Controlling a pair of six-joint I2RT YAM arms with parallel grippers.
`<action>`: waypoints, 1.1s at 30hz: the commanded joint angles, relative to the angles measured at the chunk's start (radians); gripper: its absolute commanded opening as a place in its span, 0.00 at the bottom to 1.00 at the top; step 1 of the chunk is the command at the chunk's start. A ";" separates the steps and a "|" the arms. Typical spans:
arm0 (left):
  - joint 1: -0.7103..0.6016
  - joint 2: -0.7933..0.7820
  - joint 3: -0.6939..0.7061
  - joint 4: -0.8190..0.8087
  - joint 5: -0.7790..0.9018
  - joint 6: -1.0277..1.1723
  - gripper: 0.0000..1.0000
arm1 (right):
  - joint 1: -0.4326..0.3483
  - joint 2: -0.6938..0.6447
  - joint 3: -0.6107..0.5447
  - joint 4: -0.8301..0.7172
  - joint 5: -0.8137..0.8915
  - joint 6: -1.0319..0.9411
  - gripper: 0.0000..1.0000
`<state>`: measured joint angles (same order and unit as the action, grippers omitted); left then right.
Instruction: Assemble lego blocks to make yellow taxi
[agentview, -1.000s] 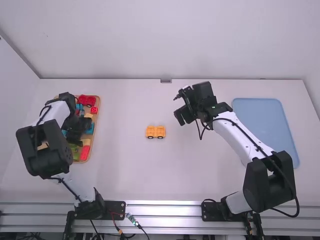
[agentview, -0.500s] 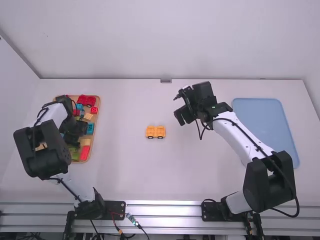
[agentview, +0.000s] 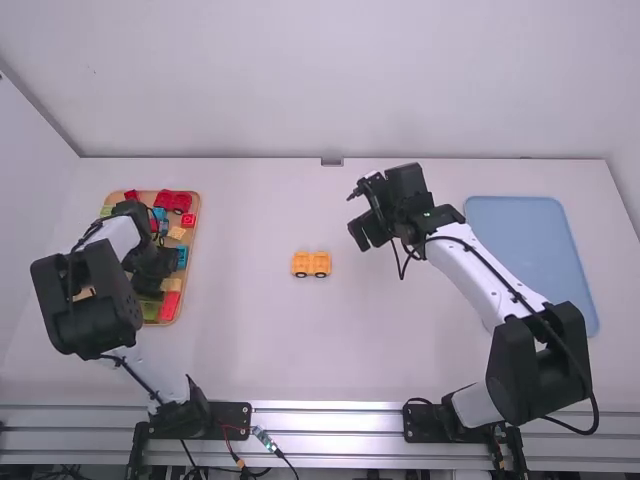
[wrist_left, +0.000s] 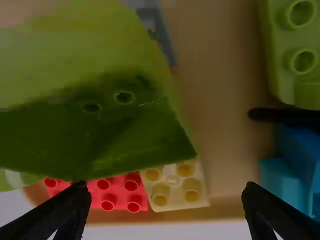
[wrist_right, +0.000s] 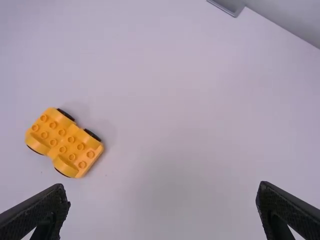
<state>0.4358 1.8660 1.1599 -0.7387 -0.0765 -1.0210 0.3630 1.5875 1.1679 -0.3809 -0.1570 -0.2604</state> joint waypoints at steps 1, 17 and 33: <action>0.009 -0.017 -0.007 -0.003 -0.005 0.009 0.80 | 0.005 -0.021 0.031 -0.002 0.000 0.002 0.99; 0.003 -0.017 -0.009 0.026 -0.009 0.004 0.78 | 0.005 -0.021 0.031 -0.013 0.000 0.001 0.99; 0.003 -0.017 -0.065 0.107 -0.014 0.008 0.72 | 0.005 -0.021 0.031 -0.013 0.000 0.001 0.99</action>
<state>0.4366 1.8660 1.0985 -0.6258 -0.0799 -1.0218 0.3630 1.5875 1.1679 -0.3923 -0.1566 -0.2634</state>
